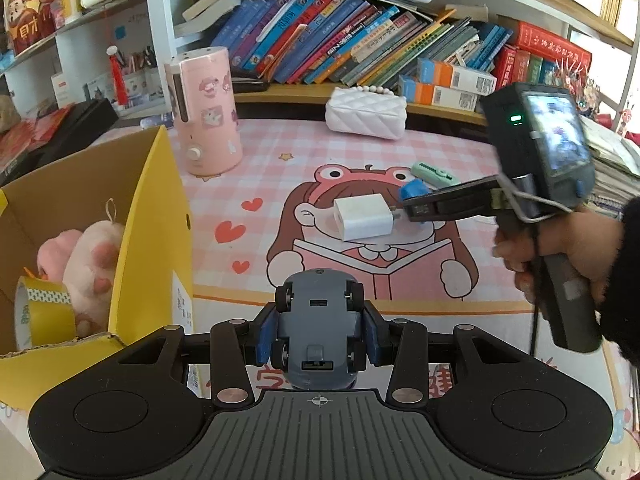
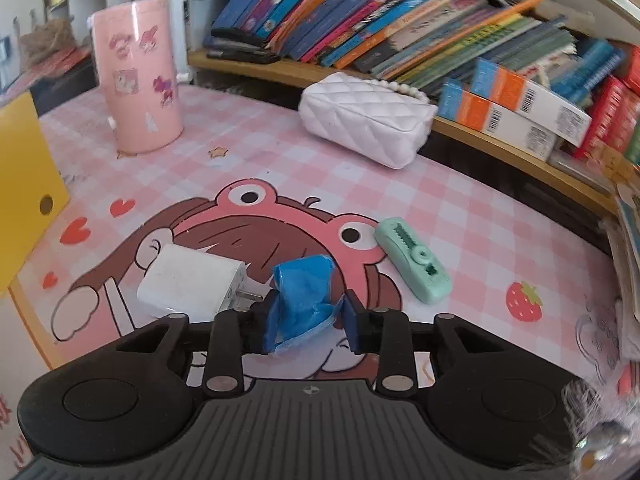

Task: Organize objects
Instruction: 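Carry the grey car and blue cloth with both tools over the yellow box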

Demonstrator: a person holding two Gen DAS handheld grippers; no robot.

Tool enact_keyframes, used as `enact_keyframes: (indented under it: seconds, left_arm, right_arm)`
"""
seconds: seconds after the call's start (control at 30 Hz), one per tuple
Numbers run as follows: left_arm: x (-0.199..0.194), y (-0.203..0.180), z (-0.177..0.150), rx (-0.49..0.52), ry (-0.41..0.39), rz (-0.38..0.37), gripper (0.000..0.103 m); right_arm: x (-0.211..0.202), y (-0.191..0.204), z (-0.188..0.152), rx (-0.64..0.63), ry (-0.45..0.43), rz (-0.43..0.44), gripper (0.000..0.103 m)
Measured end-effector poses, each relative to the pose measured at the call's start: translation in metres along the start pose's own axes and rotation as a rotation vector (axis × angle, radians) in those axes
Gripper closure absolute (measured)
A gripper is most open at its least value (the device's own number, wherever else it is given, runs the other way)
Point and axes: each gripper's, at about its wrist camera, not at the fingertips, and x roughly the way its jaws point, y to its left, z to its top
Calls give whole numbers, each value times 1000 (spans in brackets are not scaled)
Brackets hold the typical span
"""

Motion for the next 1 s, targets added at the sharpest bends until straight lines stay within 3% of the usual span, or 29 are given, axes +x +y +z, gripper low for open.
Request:
enact_keyframes:
  seconds: [0.43,0.7,1.0]
  left_arm:
    - [-21,5,-10,9,-43,-84,62]
    - [-52,23,-31,12,-82,-134,62]
    - [-91,76,-68,-42,-76,-116,62]
  right_arm:
    - [-111,1,-46,236,-28,-45,75]
    - [-163,47,-82,271,1,-61,75]
    - [-200,116,-98,244,-3,-47,75]
